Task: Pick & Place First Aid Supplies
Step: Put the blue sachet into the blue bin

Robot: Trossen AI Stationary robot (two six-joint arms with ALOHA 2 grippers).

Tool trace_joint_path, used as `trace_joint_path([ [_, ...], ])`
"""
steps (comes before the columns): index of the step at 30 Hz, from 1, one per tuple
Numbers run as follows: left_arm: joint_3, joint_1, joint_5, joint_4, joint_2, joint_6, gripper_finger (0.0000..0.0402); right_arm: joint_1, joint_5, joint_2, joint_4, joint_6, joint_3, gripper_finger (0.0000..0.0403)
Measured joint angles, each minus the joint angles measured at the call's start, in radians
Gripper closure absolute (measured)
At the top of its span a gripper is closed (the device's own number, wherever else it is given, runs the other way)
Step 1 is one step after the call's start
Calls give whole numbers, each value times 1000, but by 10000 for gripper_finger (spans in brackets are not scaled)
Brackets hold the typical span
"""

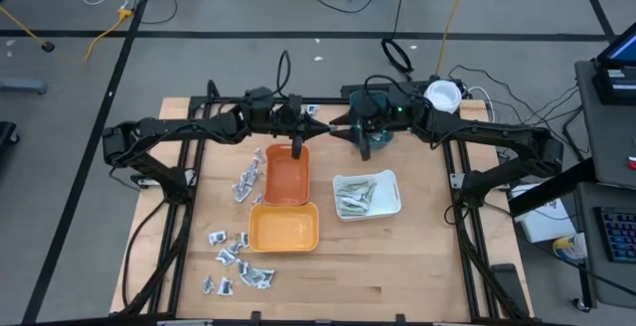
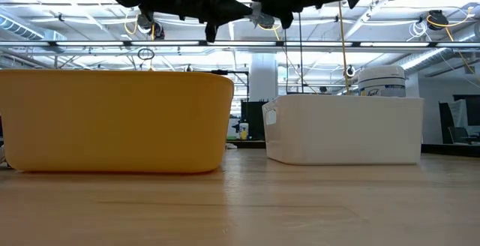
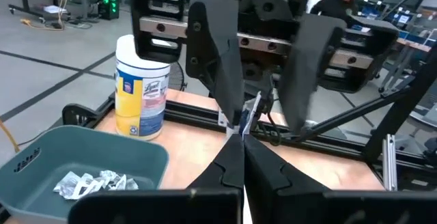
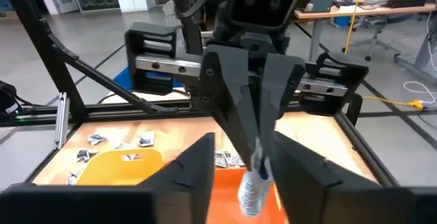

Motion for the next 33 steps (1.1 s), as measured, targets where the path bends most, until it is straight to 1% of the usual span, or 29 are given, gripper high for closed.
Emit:
trace_joint_path([
  [6, 0, -1, 0, -2, 0, 0, 402, 0, 0, 0, 4, 1, 0, 383],
  [7, 0, -1, 0, -2, 0, 0, 402, 0, -2, 0, 4, 0, 0, 392],
  [11, 0, -1, 9, 1, 0, 0, 399, -1, -5, -1, -12, -2, 0, 399],
  [14, 0, 5, 4, -28, 0, -16, 382, -24, -6, -1, -47, -18, 0, 401],
  [17, 0, 33, -33, -109, 0, -37, 346, -76, -2, 0, -96, -33, 0, 402],
  [22, 1, 90, -94, -191, 0, -13, 265, -178, -5, 0, -197, -111, 0, 402],
  [25, 1, 133, -95, -232, 0, 19, 221, -232, 3, 29, -237, -155, 1, 402],
  [26, 1, 146, -97, -238, 0, 20, 209, -251, 23, 37, -265, -167, 1, 402],
  [28, 1, 167, -97, -249, 0, 20, 190, -283, 70, 51, -327, -216, -3, 402],
  [30, 1, 182, -97, -252, 0, 21, 175, -292, 122, 91, -318, -263, 4, 402],
  [33, 1, 198, -96, -251, 0, 25, 161, -304, 150, 139, -372, -309, -3, 403],
])
